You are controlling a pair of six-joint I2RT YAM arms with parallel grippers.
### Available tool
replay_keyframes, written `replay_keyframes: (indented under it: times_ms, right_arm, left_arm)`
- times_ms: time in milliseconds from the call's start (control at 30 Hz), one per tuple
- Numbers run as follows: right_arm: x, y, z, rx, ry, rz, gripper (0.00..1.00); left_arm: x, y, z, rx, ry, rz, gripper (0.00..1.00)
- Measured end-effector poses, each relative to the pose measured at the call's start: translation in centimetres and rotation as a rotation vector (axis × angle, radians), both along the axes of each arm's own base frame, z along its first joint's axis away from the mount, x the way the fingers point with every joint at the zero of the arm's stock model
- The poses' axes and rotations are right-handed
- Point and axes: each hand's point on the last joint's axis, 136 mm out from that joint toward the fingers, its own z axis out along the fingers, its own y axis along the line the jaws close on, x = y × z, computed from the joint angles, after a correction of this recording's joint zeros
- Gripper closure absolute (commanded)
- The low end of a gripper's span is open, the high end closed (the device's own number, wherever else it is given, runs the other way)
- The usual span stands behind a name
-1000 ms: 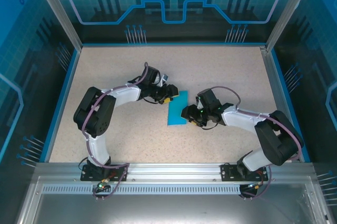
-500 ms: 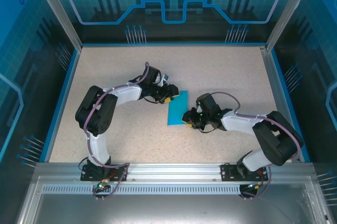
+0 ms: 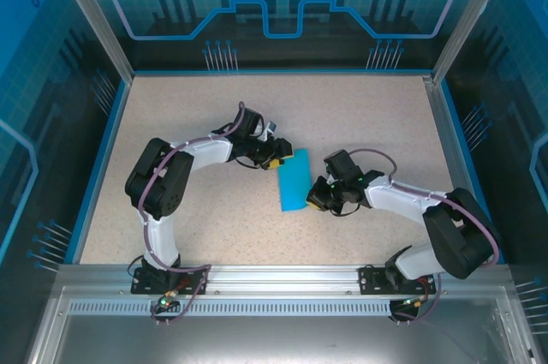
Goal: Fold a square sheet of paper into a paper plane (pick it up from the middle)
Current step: Third fold the triangle at the center of the table.
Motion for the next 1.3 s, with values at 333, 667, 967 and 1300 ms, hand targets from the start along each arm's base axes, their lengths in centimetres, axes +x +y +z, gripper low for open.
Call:
replay_keyframes:
  times_ms: [333,667,967,1300]
  right_arm:
    - [0.7,0.5,-0.3,-0.026,0.024,0.041,0.93]
    - [2.2,1.8,0.6,-0.006,0.009,0.069,0.9]
    - [4.8,4.1,1.0,0.043,-0.04,0.1,0.9]
    - [6.4,6.0,-0.8,0.061,-0.066,0.122,0.9]
  left_arm:
    - [-0.6,0.3,-2.9,0.037,0.067,-0.006,0.5]
    - [-1.1,0.5,-3.9,0.06,0.093,-0.018,0.51]
    - [-1.1,0.5,-4.3,0.071,0.111,-0.021,0.52]
    - [-1.1,0.6,-4.3,0.08,0.107,-0.031,0.53]
